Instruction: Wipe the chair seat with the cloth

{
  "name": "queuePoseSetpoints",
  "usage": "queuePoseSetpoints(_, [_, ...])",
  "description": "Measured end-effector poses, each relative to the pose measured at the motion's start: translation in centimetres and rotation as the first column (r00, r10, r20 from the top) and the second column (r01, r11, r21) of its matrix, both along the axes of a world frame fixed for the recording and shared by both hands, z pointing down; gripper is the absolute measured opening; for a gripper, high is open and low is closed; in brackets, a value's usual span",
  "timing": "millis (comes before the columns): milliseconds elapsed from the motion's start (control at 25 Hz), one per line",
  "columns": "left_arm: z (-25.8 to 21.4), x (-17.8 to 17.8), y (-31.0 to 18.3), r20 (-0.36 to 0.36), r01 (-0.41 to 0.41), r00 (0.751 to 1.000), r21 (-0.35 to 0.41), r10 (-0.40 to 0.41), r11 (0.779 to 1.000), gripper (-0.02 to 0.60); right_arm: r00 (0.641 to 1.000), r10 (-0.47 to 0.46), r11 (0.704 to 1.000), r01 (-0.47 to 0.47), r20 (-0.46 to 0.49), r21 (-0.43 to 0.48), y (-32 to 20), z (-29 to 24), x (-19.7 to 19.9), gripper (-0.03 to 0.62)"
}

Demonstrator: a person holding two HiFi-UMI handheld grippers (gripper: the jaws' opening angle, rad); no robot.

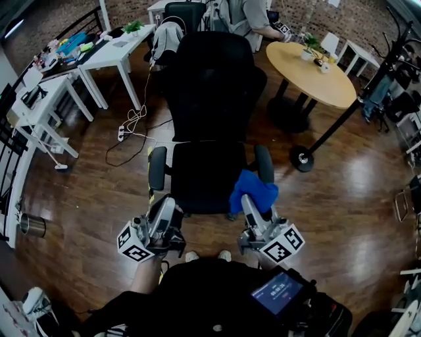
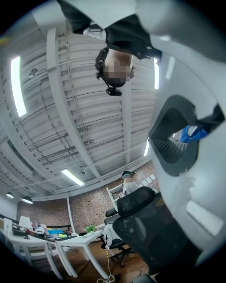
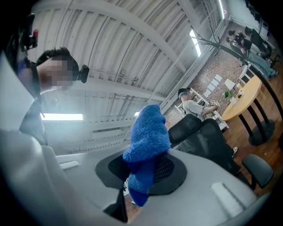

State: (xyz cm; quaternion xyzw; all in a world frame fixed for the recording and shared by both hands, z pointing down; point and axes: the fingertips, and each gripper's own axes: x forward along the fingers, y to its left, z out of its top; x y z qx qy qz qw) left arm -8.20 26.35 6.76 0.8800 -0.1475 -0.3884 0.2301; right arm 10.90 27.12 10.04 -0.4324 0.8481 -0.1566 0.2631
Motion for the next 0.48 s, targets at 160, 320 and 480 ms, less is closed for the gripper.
queuePoseSetpoints(160, [-0.1, 0.8, 0.6, 0.008, 0.000, 1.000, 0.000, 0.000, 1.000, -0.008, 1.000, -0.011, 1.000, 0.011, -0.008, 0.025, 0.3, -0.7, 0.2, 0.084])
queuePoseSetpoints(320, [-0.5, 0.4, 0.5, 0.002, 0.011, 1.000, 0.007, -0.011, 1.000, -0.008, 1.000, -0.023, 0.999, 0.023, -0.003, 0.045, 0.5, -1.6, 0.1, 0.083])
queuePoseSetpoints(480, [-1.1, 0.5, 0.3, 0.000, 0.016, 1.000, 0.023, -0.016, 1.000, -0.008, 0.999, -0.031, 0.998, 0.030, 0.009, 0.059, 0.4, -2.2, 0.1, 0.083])
